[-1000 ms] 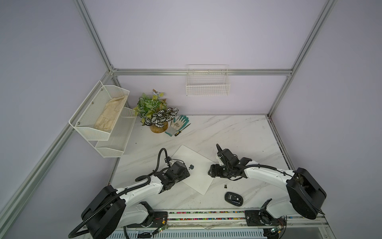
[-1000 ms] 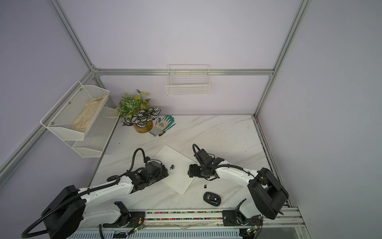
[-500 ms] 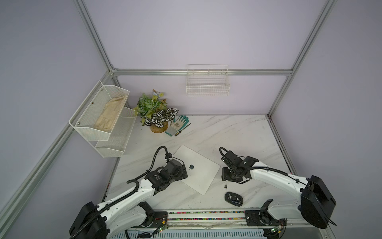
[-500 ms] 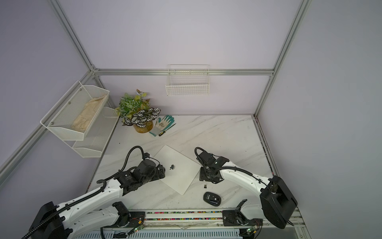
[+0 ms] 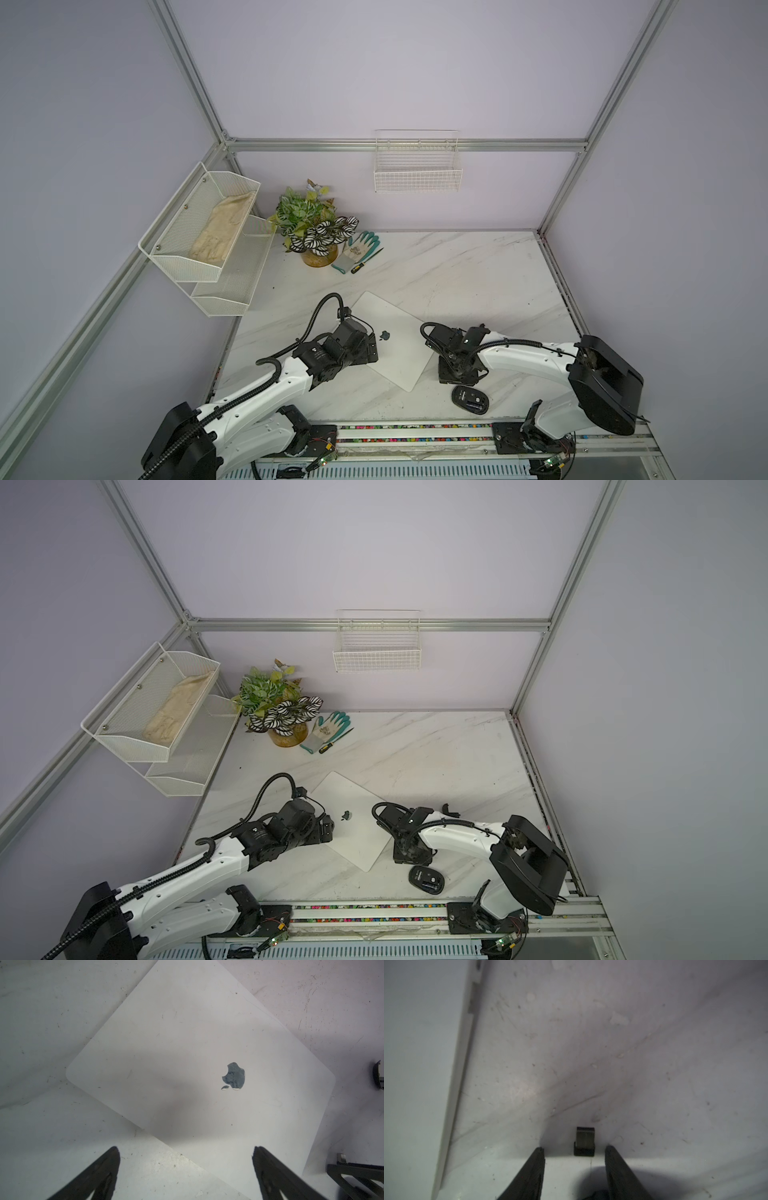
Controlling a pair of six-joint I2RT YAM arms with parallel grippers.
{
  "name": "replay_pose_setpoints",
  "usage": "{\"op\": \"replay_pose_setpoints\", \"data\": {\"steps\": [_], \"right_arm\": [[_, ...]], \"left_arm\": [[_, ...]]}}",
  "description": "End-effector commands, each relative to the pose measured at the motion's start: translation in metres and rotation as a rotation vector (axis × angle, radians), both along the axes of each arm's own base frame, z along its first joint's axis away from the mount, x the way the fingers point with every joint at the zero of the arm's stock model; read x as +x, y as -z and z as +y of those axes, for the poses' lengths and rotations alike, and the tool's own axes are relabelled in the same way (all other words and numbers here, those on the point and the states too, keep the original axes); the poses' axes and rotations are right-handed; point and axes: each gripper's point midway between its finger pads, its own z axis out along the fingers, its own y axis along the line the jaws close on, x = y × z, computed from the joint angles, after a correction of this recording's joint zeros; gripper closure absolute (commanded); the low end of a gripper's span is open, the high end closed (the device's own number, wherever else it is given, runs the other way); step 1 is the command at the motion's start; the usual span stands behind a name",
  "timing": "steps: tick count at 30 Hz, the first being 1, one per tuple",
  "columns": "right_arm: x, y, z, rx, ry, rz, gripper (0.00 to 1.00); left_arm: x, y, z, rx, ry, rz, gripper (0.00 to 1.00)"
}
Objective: Insert the wireless mouse receiver into the laptop
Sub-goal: Pick up the USB plug at the center of the board.
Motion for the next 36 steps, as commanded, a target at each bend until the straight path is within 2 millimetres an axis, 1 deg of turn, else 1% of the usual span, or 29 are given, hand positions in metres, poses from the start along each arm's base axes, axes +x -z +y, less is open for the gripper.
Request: {"op": "replay_pose_setpoints", "data": {"steps": [1,4,7,16,32,36], "right_arm": [[0.0,0.007,-0.001,-0.023,0.047,-0.009,0.52],[0.001,0.01,-0.003,-0.037,0.051,-0.015,0.53],[0.003,0.011,-0.004,-0.045,0.061,-0.024,0.59],[0.001,0.018,-0.008,-0.058,0.084,-0.02,0.68],[-0.004,0.019,-0.026,-0.077,0.156,-0.044,0.68],[-0.004,0.019,-0.028,-0.078,0.161,-0.043,0.7]], "left_arm": [[0.011,-0.022,-0.007,-0.024,0.015,-0.059,0.0],[0.01,-0.022,-0.005,-0.021,0.014,-0.064,0.0],[0.01,-0.022,-0.005,-0.023,0.012,-0.065,0.0],[0.011,-0.021,-0.004,-0.019,0.012,-0.067,0.0],[0.012,-0.024,-0.003,-0.006,0.025,-0.083,0.0],[0.012,-0.025,-0.004,-0.008,0.027,-0.084,0.0]]}}
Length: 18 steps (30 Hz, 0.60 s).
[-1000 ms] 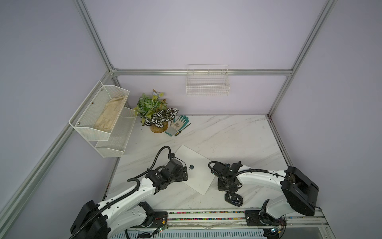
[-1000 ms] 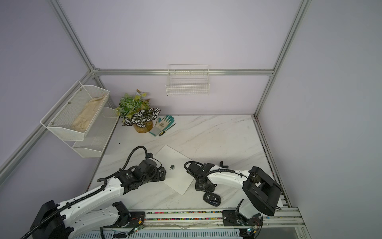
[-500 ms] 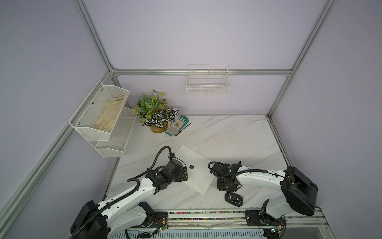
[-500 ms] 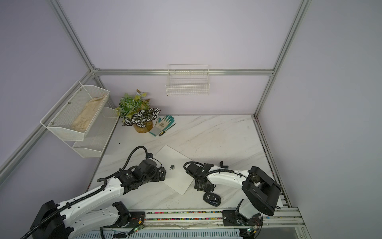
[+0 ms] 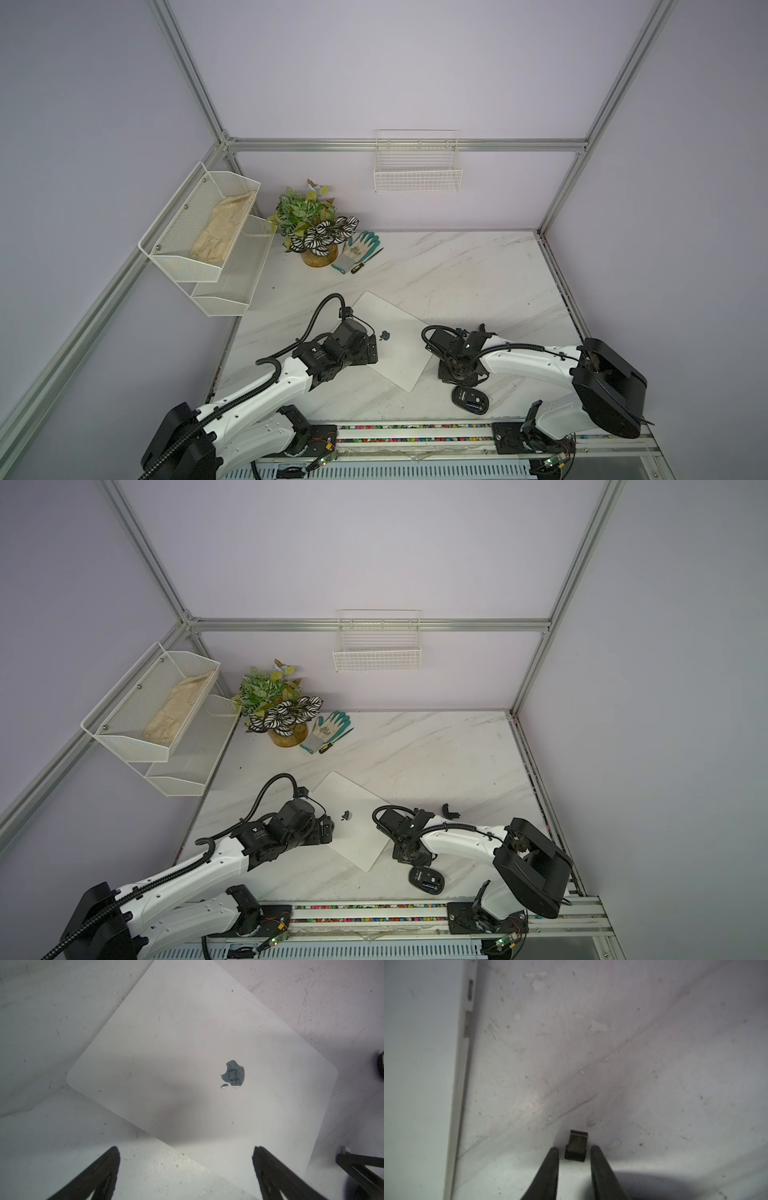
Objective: Insert the wireless mouse receiver into the laptop
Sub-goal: Pick up the USB plug at the center of the board.
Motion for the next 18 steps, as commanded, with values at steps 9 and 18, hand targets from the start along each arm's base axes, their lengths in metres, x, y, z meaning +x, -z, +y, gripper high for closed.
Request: {"op": "replay_pose_setpoints", "data": {"steps": [9,18], "right_arm": [[-0.008,0.022,-0.025,-0.101,0.043,0.034,0.82],[0.001,0.019,-0.014,-0.094,-0.071,0.013,0.92]], "left_arm": [[0.009,-0.024,-0.001,-0.033,-0.01,-0.079,0.0],[0.009,-0.026,0.001,-0.028,-0.013,-0.083,0.0]]}}
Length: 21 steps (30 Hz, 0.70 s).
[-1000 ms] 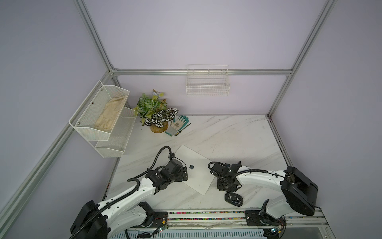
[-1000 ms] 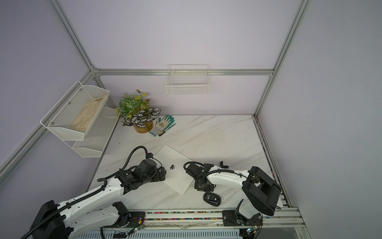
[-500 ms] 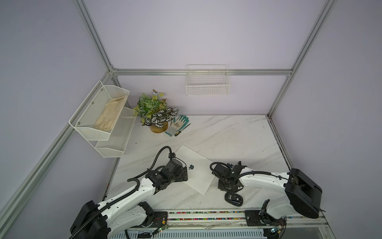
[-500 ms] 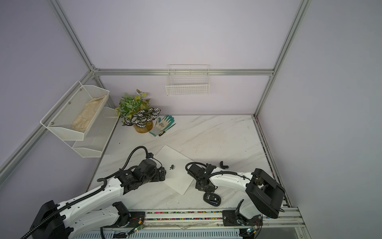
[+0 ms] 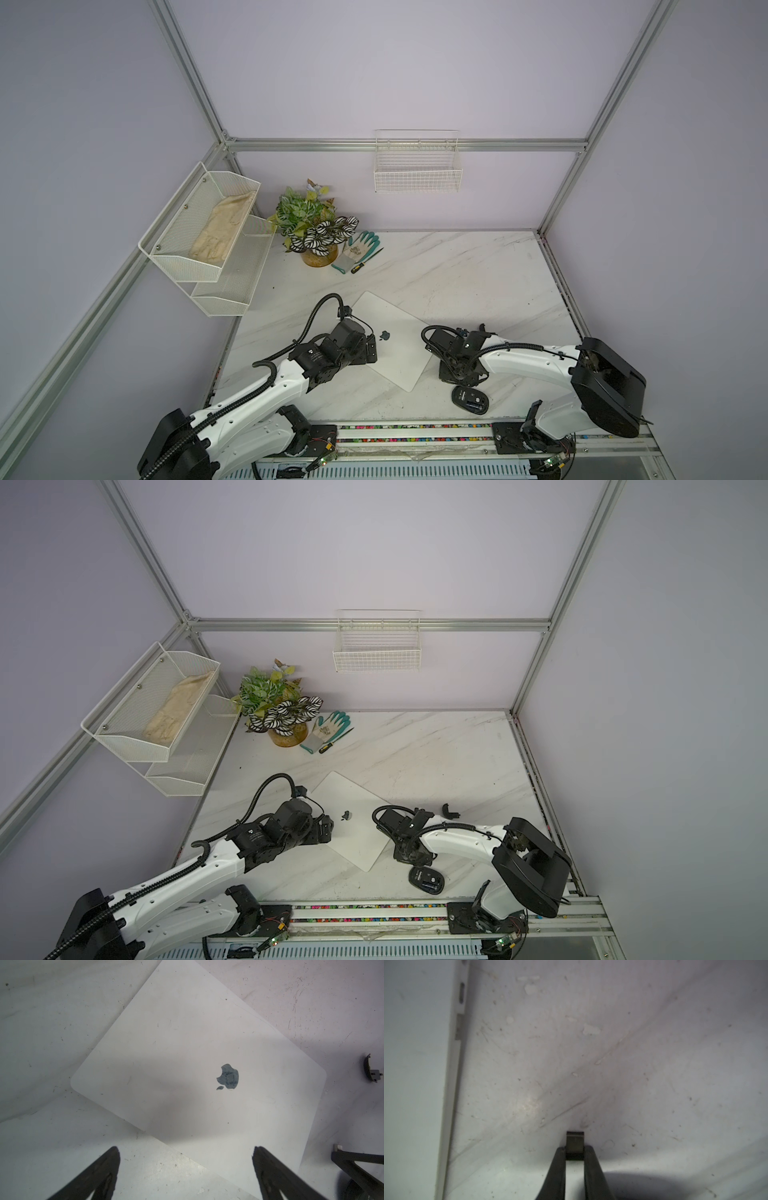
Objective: Insert the wireless mouse receiver into the laptop
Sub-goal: Pick up the USB plug at the center of the board.
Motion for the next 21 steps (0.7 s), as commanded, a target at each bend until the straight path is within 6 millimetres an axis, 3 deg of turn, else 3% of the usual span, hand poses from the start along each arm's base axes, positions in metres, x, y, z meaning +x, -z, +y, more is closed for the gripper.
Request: {"op": "replay_pose_setpoints", "data": {"steps": [1,8,14,21], "right_arm": [[0.003,0.016,-0.008,-0.058,-0.08,0.002,0.93],[0.022,-0.014,0.011,-0.044,-0.337,-0.09,0.95],[0.035,-0.015,0.016,-0.096,-0.505,-0.081,0.95],[0.061,-0.02,0.021,-0.053,-0.518,-0.087,0.95]], "left_arm": [[0.009,-0.018,0.0,-0.015,-0.014,-0.056,0.0],[0.011,-0.027,-0.003,-0.008,0.02,-0.067,0.0],[0.013,-0.032,-0.006,-0.018,0.056,-0.065,0.0],[0.014,-0.034,-0.014,-0.057,0.13,-0.021,0.0]]}}
